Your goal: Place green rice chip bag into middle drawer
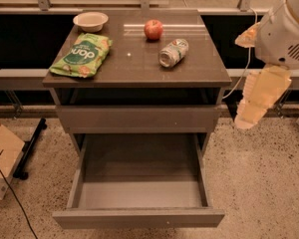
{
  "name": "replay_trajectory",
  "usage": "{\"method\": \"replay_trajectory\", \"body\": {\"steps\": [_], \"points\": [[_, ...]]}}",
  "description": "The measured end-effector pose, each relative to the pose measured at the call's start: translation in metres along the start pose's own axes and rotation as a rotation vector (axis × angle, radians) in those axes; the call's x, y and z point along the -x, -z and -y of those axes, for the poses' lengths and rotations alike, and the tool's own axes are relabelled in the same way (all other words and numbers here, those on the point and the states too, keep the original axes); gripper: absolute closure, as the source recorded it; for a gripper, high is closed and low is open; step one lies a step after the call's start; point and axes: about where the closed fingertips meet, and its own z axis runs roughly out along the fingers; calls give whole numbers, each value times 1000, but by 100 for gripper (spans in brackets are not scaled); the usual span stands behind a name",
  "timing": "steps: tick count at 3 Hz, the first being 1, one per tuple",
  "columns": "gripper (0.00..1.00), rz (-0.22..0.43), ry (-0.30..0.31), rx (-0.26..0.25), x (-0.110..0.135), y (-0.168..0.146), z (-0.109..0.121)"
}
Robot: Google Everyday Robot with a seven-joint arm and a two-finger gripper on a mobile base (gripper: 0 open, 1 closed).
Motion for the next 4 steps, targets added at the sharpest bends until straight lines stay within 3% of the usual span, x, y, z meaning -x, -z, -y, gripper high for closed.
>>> {"method": "replay_trajectory", "body": {"steps": [1, 2, 3, 4], "points": [[0, 89, 7, -7, 28, -13, 11], [0, 229, 2, -22, 72, -35, 33], [0, 305, -11, -22, 101, -52, 50], [0, 373, -48, 7, 163, -109, 91]]}}
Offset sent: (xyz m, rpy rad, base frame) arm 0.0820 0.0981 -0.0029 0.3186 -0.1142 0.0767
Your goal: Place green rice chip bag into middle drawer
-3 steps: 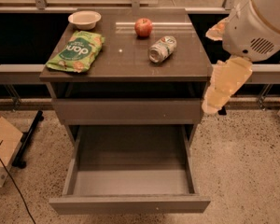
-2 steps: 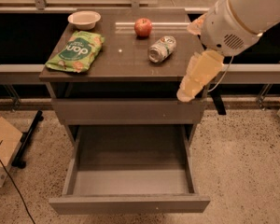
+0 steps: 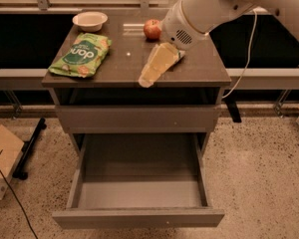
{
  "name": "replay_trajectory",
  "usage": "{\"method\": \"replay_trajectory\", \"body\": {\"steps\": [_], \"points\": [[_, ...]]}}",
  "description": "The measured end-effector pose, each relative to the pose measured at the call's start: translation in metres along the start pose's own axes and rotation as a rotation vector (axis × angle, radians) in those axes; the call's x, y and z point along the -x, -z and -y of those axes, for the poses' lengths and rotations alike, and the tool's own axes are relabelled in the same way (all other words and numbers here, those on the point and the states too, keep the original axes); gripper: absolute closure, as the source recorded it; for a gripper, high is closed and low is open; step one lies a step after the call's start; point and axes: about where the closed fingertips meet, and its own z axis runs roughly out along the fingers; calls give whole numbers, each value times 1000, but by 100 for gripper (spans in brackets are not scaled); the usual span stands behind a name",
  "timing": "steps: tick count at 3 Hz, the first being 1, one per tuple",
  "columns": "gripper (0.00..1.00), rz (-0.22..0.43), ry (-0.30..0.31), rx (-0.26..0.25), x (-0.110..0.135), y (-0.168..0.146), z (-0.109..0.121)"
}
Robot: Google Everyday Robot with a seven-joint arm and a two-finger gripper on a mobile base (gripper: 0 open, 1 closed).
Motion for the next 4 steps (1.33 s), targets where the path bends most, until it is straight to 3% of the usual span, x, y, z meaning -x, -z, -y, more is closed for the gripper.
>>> {"method": "replay_trajectory", "body": {"steps": [1, 4], "points": [[0, -5, -6, 4, 1, -7, -1], [0, 121, -37, 15, 72, -128, 39]]}}
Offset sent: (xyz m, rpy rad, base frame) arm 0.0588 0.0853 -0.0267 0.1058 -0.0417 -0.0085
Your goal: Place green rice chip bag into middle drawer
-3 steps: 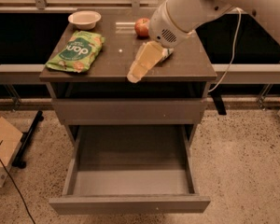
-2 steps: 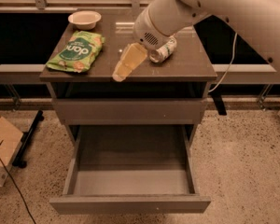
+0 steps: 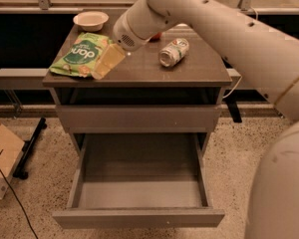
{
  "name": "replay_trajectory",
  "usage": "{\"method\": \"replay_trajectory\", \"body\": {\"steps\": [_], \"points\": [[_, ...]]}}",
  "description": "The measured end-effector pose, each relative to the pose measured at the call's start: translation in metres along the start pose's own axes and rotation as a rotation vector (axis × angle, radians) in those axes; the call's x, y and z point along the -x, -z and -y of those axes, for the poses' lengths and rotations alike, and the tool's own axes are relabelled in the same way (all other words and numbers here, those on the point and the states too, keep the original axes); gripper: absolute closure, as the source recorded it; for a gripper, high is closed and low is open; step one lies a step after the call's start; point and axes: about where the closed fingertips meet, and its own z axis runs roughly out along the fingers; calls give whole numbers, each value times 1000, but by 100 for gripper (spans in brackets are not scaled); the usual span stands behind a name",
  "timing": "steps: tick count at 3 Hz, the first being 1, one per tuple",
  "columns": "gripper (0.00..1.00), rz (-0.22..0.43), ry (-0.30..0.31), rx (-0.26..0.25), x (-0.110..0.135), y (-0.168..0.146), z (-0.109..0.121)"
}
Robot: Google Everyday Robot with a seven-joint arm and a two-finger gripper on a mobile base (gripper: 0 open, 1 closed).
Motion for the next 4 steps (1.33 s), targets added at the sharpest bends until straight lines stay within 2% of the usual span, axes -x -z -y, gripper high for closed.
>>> {"method": "replay_trajectory", "body": {"steps": [2, 4], "points": [[0, 15, -38, -16, 23, -80, 43], [0, 26, -110, -23, 35, -135, 73]]}}
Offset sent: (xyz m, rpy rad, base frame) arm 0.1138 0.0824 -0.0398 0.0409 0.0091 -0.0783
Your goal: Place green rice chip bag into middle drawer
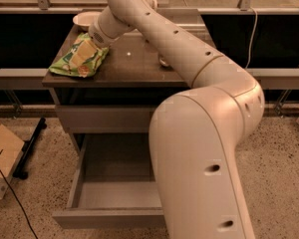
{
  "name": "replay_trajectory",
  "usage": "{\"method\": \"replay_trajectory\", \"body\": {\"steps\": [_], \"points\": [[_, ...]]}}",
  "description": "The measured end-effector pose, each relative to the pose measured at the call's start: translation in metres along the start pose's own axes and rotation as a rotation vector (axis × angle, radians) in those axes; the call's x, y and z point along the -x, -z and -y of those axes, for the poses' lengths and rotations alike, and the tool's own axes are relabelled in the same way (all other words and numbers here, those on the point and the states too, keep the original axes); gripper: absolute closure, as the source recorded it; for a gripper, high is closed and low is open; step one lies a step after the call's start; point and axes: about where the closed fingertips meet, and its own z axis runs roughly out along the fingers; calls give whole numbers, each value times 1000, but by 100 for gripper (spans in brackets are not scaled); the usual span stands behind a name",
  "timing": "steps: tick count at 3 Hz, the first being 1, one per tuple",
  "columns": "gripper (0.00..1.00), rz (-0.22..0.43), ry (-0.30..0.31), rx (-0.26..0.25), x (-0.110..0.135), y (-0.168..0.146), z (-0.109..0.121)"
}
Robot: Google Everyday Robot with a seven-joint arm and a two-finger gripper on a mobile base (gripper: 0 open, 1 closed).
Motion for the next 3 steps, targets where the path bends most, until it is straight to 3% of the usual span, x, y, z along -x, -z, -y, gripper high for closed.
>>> {"method": "replay_trajectory", "body": {"steps": [1, 2, 3], "points": [[0, 0, -26, 18, 2, -20, 4], [18, -13, -39, 45, -3, -32, 2], [49, -19, -4, 59, -3, -19, -1]]}}
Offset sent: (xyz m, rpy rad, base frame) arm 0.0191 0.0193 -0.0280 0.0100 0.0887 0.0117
